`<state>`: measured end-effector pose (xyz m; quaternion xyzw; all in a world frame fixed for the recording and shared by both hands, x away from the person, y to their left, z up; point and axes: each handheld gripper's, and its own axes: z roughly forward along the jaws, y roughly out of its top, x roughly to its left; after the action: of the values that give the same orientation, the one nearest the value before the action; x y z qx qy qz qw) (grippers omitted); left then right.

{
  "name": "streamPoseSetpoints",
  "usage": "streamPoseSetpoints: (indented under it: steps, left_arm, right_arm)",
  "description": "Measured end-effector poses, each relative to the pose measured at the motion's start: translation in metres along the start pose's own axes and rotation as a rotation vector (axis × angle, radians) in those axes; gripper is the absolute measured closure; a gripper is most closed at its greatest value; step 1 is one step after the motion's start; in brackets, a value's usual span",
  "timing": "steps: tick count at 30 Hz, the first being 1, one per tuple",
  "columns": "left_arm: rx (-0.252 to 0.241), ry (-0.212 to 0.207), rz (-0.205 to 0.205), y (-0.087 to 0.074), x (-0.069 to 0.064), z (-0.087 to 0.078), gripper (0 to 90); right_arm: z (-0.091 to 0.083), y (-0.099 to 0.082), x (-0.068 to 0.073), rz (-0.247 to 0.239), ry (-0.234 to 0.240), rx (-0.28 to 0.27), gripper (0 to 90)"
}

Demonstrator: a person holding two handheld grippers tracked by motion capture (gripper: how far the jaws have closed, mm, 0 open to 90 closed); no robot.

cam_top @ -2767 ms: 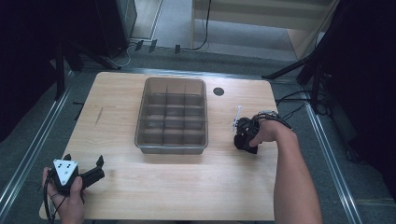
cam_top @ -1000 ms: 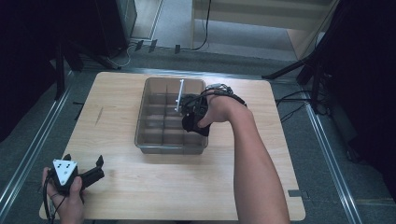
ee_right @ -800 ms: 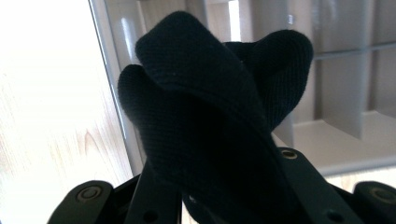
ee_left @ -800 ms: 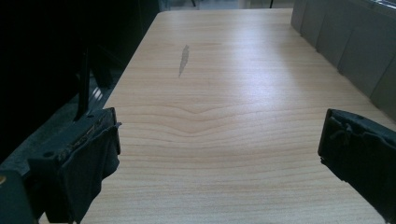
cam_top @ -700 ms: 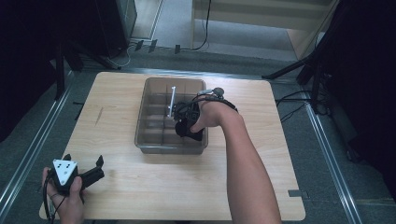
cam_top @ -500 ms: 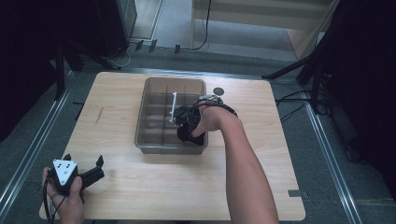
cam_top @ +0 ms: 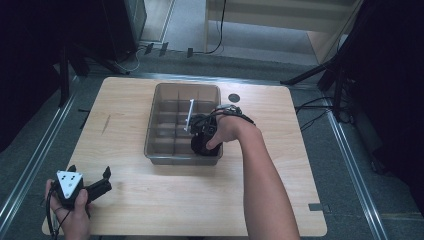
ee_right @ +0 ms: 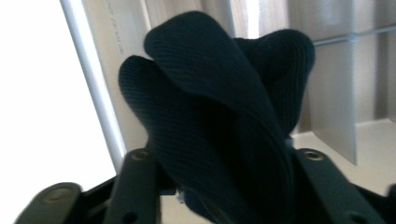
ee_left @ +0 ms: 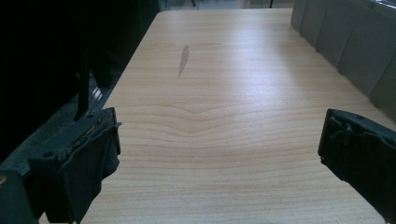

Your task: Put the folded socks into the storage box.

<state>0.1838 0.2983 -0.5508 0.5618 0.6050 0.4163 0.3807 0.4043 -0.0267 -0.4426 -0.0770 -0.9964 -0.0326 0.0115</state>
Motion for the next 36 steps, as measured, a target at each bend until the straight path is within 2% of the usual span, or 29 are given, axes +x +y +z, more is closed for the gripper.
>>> streamPoseSetpoints:
  steps: [1,2,6,9,13,14,15,16,18,19,21,22,23,24,26,27,29,32,36]
  left_arm:
    - [0.001,0.000,0.001,0.000,0.000,0.000,0.0]
    - [0.002,0.000,0.001,0.000,0.000,0.000,0.0]
    - [0.003,-0.001,0.003,0.000,0.000,0.000,0.0]
    - [0.003,0.000,0.003,0.000,0.000,0.000,0.0]
    - [0.004,-0.001,0.003,0.000,0.000,0.000,0.0]
    - [0.004,-0.001,0.003,0.000,0.000,0.000,0.0]
    - [0.005,0.000,0.004,0.000,0.000,0.000,0.0]
    - [0.004,0.000,0.004,0.000,0.000,0.000,0.0]
    - [0.003,0.001,0.004,0.000,0.000,0.000,0.0]
    - [0.002,0.001,0.003,0.000,0.000,0.000,0.0]
    - [0.003,0.001,0.002,0.000,0.000,0.000,0.0]
    - [0.004,0.000,0.003,0.000,0.000,0.000,0.0]
    - [0.005,0.000,0.004,0.000,0.000,0.000,0.0]
    - [0.003,-0.001,0.002,0.000,0.000,0.000,0.0]
    - [0.003,-0.001,0.003,0.000,0.000,0.000,0.0]
    - [0.003,-0.001,0.002,0.000,0.000,0.000,0.0]
    - [0.003,-0.002,0.002,0.000,0.000,0.000,0.0]
    - [0.003,-0.001,0.004,0.000,0.000,0.000,0.0]
    - [0.004,0.000,0.003,0.000,0.000,0.000,0.0]
  right_arm:
    - [0.000,0.000,0.000,0.000,0.000,0.000,53.8]
    - [-0.004,0.000,0.000,-0.005,-0.006,0.009,48.7]
    - [-0.013,0.000,0.001,0.004,-0.008,0.014,42.4]
    - [-0.019,-0.002,0.001,0.016,-0.015,0.018,42.1]
    - [-0.024,-0.004,0.000,0.026,-0.014,-0.007,48.0]
    - [-0.025,-0.005,-0.002,0.031,-0.016,-0.018,57.3]
    - [-0.024,-0.005,-0.003,0.035,-0.018,-0.015,62.7]
    - [-0.024,-0.005,-0.003,0.035,-0.018,-0.015,62.7]
    - [-0.020,-0.004,-0.003,0.034,-0.022,-0.004,72.3]
    - [-0.013,-0.003,-0.004,0.029,-0.015,0.003,78.9]
    - [-0.010,-0.002,-0.004,0.027,-0.014,0.011,79.8]
    - [-0.002,-0.001,-0.003,0.044,-0.017,0.020,81.0]
    - [-0.002,-0.001,-0.003,0.044,-0.017,0.020,81.0]
    - [0.005,-0.002,-0.004,0.063,-0.009,0.032,81.5]
    - [0.008,-0.002,-0.004,0.066,-0.003,0.034,81.7]
    - [0.017,-0.004,-0.004,0.075,0.014,0.040,81.9]
    - [0.024,-0.005,-0.004,0.073,0.019,0.046,81.9]
    - [0.028,-0.006,-0.004,0.081,0.023,0.039,81.9]
    - [0.024,-0.007,-0.004,0.080,0.019,0.035,81.0]
